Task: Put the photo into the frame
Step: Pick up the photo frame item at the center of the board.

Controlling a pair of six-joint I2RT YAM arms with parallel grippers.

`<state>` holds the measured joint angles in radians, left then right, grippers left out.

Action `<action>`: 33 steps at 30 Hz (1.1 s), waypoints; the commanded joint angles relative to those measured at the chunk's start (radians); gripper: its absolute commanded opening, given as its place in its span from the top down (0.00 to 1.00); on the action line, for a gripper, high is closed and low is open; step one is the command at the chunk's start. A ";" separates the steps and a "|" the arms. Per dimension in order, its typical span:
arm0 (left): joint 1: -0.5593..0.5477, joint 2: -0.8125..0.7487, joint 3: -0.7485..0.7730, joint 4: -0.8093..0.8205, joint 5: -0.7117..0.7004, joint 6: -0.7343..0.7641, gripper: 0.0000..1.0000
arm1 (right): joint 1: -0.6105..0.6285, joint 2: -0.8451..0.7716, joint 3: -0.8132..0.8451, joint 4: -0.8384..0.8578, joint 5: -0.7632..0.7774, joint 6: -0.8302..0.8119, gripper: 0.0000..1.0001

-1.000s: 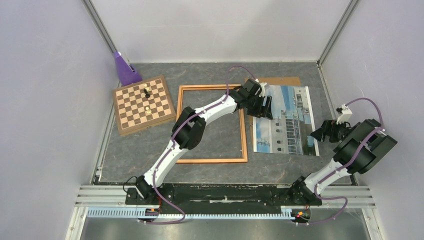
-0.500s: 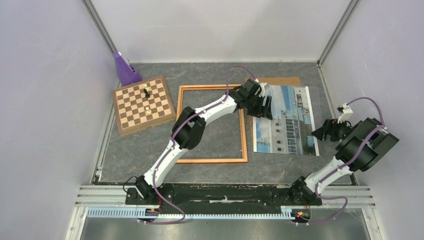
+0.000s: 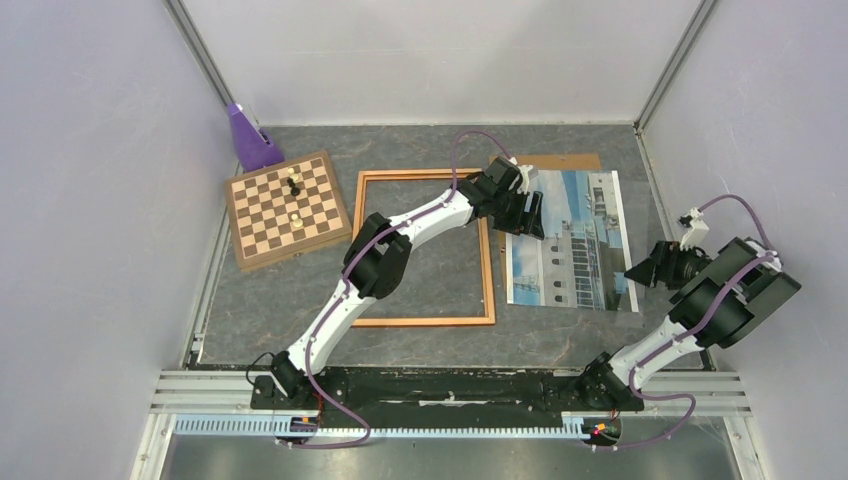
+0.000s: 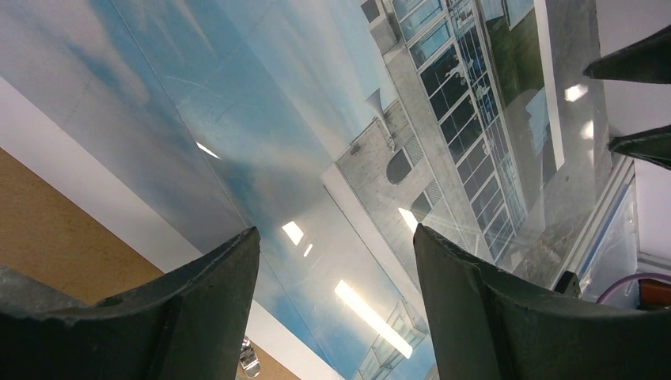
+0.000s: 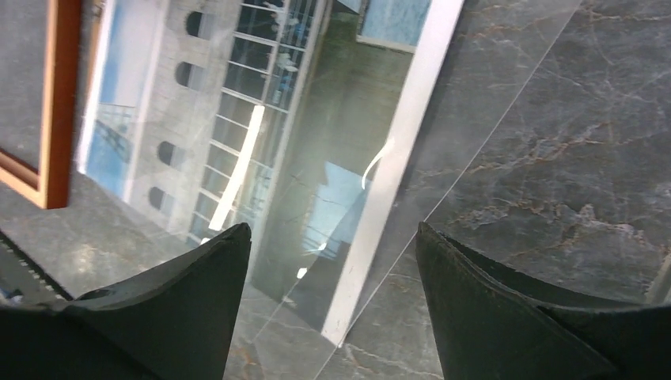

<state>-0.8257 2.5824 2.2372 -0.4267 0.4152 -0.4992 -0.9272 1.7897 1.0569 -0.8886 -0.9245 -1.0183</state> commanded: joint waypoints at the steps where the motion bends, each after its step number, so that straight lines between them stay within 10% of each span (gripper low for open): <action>1: -0.035 0.041 -0.043 -0.050 0.010 0.030 0.21 | 0.007 -0.039 0.056 -0.237 -0.167 -0.038 0.22; 33: -0.035 -0.014 -0.088 -0.052 -0.001 0.042 0.21 | -0.076 0.147 -0.001 -0.365 -0.293 -0.288 0.23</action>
<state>-0.8272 2.5626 2.1990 -0.3981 0.4099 -0.4984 -0.9894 1.8832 1.0672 -1.2003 -1.1297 -1.3048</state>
